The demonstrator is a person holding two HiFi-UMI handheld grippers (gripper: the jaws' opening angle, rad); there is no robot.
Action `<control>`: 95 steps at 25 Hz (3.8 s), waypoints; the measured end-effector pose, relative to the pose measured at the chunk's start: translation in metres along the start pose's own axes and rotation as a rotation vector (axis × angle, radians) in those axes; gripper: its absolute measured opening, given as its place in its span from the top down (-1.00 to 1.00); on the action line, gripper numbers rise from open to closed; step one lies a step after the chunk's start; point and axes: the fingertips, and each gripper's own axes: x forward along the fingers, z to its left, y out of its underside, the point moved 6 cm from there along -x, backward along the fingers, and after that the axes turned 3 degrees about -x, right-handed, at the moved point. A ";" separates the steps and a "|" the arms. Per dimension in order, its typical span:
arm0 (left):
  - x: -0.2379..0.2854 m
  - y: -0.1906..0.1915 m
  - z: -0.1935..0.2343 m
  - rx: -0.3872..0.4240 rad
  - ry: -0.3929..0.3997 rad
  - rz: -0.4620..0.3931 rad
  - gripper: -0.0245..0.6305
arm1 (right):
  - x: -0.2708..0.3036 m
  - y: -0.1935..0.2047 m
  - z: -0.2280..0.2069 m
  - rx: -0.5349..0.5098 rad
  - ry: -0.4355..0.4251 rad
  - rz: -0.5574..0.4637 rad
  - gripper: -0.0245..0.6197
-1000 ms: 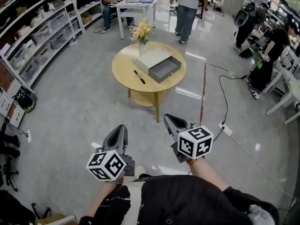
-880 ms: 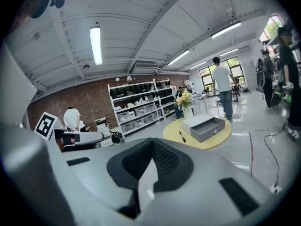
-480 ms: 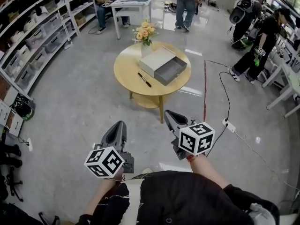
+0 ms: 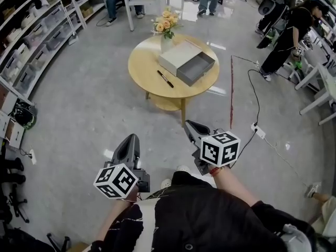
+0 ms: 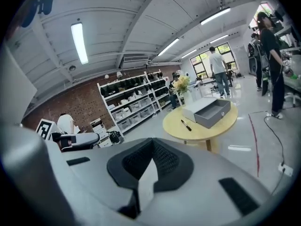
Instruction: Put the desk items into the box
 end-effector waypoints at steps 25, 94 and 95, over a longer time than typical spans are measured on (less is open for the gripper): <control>0.119 -0.071 0.040 -0.033 -0.096 -0.057 0.89 | 0.139 -0.081 -0.085 0.014 -0.047 0.064 0.91; 0.191 -0.098 0.084 -0.108 -0.332 -0.157 0.89 | 0.306 -0.008 -0.191 -0.231 0.067 0.653 0.71; 0.191 -0.098 0.084 -0.108 -0.334 -0.162 0.89 | 0.306 -0.008 -0.191 -0.234 0.066 0.658 0.71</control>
